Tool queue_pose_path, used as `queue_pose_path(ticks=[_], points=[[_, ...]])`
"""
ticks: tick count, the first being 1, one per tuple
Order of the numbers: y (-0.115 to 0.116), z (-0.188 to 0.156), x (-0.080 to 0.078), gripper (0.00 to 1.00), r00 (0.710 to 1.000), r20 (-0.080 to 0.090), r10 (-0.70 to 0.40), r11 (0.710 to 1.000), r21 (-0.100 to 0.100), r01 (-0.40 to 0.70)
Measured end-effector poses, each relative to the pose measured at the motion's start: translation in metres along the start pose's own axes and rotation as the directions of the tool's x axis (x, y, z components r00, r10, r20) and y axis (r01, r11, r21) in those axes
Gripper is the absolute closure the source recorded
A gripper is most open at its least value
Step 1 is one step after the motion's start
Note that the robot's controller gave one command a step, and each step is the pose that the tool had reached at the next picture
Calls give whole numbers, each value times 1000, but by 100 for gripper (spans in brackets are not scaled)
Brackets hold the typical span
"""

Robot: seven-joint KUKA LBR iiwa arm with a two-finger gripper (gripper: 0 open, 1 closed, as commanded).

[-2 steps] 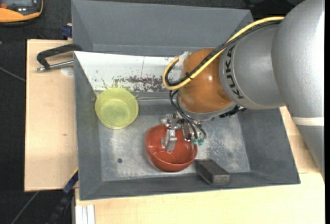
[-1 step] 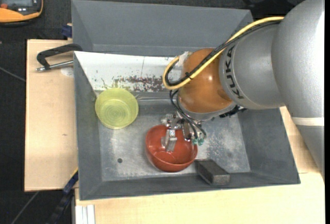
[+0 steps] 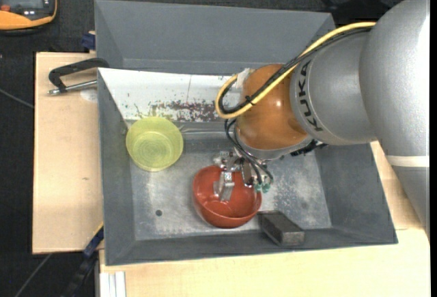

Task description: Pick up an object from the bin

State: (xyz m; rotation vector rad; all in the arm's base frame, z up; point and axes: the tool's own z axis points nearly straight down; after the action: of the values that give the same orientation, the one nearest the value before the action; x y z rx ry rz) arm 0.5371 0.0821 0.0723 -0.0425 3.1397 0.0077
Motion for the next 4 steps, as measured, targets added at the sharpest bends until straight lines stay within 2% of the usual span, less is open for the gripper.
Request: queue_pose_path(ticks=[4], points=[[0, 0, 0, 100, 1000, 0, 0, 1000, 0, 0]])
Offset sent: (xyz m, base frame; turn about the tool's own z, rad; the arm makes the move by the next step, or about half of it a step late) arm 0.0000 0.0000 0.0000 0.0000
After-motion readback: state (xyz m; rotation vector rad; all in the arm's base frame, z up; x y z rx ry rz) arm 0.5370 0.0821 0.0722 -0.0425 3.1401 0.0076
